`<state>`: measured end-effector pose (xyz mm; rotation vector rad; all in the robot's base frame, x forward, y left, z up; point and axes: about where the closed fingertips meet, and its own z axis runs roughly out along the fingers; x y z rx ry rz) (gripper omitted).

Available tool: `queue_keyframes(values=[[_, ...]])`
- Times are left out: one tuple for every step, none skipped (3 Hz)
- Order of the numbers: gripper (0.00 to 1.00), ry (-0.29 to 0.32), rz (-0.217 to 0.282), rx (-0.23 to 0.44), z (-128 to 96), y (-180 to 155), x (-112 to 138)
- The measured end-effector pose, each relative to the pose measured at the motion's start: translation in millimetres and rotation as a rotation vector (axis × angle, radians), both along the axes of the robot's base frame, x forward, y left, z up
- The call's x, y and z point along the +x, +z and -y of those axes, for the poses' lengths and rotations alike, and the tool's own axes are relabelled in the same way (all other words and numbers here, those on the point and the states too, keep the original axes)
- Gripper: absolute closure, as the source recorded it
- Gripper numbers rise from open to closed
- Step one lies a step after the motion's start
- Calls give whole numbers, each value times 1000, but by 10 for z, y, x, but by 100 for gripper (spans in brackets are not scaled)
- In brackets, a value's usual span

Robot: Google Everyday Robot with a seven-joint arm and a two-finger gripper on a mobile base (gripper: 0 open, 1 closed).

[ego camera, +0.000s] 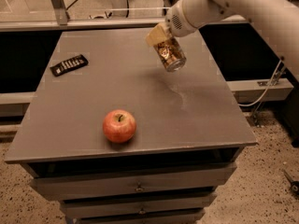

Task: Place orange can upright

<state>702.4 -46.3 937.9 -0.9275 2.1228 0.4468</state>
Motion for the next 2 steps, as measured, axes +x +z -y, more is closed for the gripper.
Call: queue_keyframes(values=[[100, 102, 63, 210, 115, 176, -104], [100, 278, 141, 327, 72, 335, -359]])
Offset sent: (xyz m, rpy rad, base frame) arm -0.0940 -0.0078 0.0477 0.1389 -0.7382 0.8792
